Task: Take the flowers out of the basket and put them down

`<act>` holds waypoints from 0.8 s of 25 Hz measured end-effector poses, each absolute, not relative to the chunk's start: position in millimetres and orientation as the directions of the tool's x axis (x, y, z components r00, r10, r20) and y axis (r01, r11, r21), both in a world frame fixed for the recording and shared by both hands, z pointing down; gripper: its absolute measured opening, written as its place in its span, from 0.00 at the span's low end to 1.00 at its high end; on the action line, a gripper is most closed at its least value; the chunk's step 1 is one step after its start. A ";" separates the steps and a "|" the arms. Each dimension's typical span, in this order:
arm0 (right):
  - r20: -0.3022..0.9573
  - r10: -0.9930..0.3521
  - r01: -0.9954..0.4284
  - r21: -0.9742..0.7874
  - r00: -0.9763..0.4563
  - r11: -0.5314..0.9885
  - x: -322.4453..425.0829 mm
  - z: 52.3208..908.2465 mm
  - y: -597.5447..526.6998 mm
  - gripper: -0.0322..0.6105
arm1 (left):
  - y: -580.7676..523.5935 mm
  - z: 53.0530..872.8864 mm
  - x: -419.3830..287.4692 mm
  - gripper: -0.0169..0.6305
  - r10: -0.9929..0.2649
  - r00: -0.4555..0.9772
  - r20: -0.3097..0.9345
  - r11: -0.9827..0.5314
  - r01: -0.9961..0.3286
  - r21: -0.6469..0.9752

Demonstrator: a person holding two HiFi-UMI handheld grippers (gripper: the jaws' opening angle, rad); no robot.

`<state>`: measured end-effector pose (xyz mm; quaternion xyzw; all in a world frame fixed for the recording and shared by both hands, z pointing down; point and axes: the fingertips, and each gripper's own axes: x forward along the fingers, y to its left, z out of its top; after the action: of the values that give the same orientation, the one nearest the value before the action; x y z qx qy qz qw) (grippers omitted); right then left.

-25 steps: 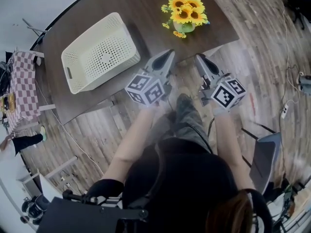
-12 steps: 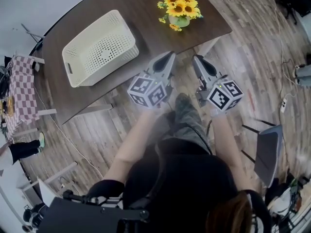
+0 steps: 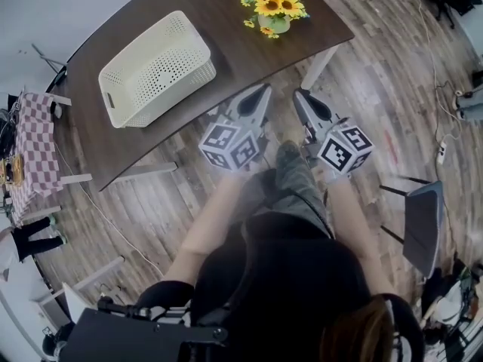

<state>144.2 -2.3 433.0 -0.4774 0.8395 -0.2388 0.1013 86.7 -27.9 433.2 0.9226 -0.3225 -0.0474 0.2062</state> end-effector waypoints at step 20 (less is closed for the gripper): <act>0.089 -0.816 -0.748 -0.466 -0.571 0.472 144.3 426.5 13.1 0.05 | -4.3 426.9 95.9 0.03 -0.626 0.778 0.054 -0.710 -0.597 0.373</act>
<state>144.3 13.1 426.5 -0.4574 0.8549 -0.2338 0.0728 95.9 -4.3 426.9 0.9240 -0.3309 -0.0382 0.1880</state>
